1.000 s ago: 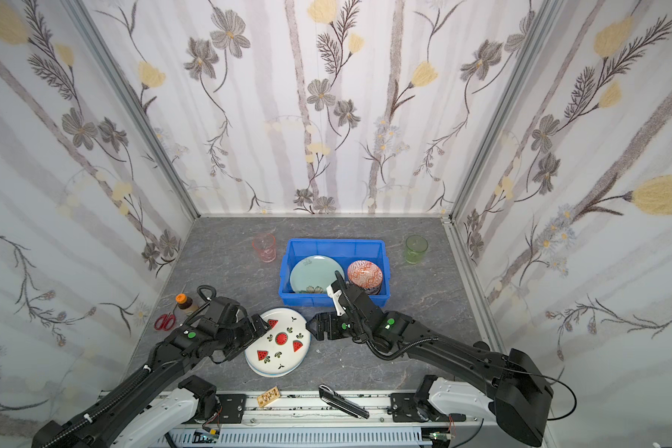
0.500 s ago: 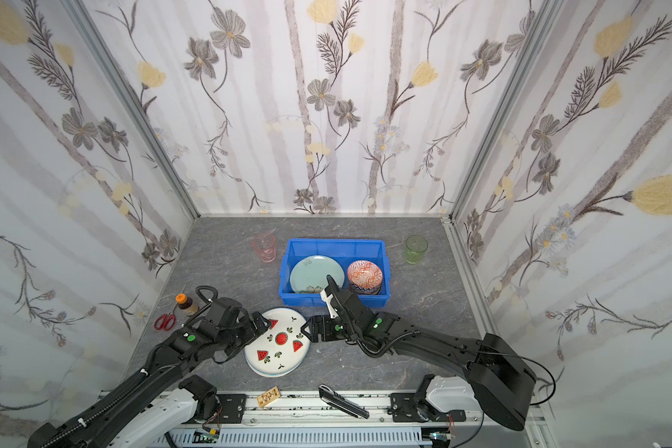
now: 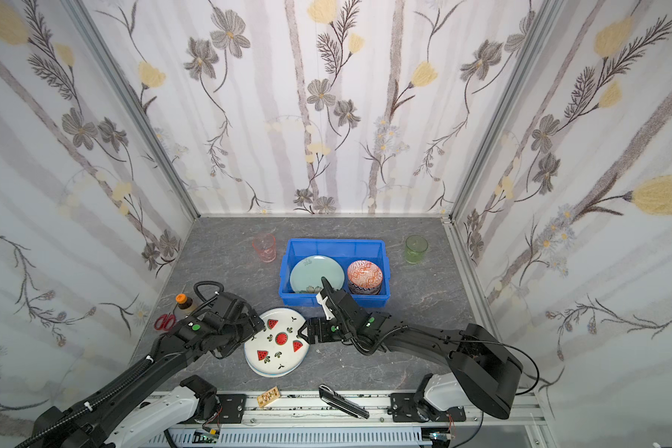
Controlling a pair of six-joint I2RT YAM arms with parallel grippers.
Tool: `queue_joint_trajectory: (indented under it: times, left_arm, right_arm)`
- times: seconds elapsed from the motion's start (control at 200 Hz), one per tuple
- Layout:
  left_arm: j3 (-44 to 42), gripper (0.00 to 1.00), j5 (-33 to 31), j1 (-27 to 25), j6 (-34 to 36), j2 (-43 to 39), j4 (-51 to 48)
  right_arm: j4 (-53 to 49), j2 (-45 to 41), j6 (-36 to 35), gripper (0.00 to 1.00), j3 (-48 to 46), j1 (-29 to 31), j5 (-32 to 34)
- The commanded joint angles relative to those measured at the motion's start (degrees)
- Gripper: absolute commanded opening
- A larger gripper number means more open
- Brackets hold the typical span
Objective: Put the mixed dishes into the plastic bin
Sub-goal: 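Close both grippers on the watermelon plate rim nearest the robot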
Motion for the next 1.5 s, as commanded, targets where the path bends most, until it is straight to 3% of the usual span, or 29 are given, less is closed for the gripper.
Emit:
queue_joint_trajectory:
  times: [0.0,1.494]
  left_arm:
    - [-0.2,1.00,-2.0,0.0,-0.2,0.0,-1.0]
    - [-7.2,1.00,13.5,-0.9,2.2,-1.9,18.0]
  right_arm:
    - [3.8,0.8,0.4,0.92,0.6,0.1,-0.9]
    - [9.8,10.4,0.7,0.87,2.5,-0.5,-5.7]
